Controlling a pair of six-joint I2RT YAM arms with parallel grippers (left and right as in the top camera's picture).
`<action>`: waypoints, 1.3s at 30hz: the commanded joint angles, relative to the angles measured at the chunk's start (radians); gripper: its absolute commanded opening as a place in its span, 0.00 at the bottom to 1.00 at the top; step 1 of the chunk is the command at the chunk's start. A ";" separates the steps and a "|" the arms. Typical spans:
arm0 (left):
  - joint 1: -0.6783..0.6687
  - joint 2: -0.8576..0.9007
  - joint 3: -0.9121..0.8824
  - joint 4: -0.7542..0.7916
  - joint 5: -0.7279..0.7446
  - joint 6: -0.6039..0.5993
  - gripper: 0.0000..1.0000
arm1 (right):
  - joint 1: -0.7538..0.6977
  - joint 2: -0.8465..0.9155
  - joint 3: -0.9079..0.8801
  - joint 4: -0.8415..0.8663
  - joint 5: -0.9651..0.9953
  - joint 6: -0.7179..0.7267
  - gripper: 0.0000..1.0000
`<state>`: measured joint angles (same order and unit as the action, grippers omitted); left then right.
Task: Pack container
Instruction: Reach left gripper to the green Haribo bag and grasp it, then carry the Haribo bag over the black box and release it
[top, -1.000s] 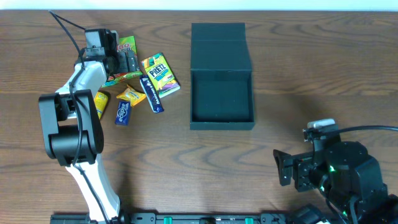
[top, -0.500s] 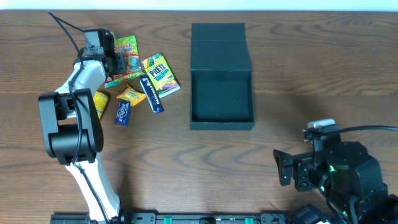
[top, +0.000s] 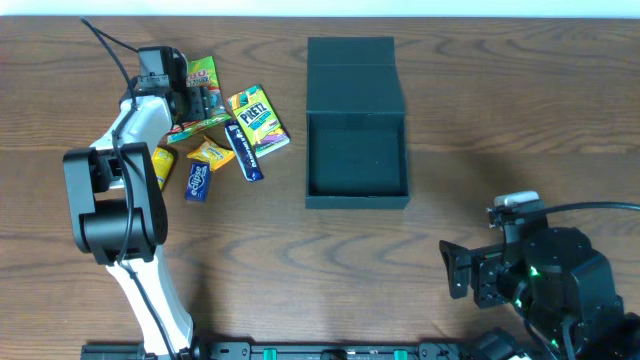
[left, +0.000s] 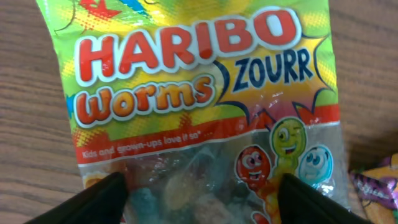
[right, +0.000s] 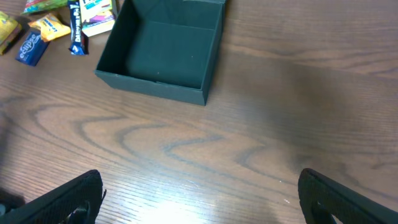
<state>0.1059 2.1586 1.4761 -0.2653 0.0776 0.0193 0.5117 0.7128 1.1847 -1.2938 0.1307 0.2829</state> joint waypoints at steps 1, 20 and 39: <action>0.005 0.047 -0.010 -0.026 -0.020 -0.028 0.83 | -0.009 -0.002 0.007 -0.001 0.007 -0.011 0.99; 0.005 0.082 -0.008 -0.078 -0.080 -0.050 0.45 | -0.009 -0.002 0.007 -0.001 0.007 -0.010 0.99; -0.003 0.035 0.322 -0.329 -0.078 -0.065 0.06 | -0.009 -0.002 0.007 -0.001 0.007 -0.011 0.99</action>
<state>0.1062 2.2185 1.7180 -0.5728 0.0032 -0.0296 0.5117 0.7128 1.1847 -1.2938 0.1310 0.2829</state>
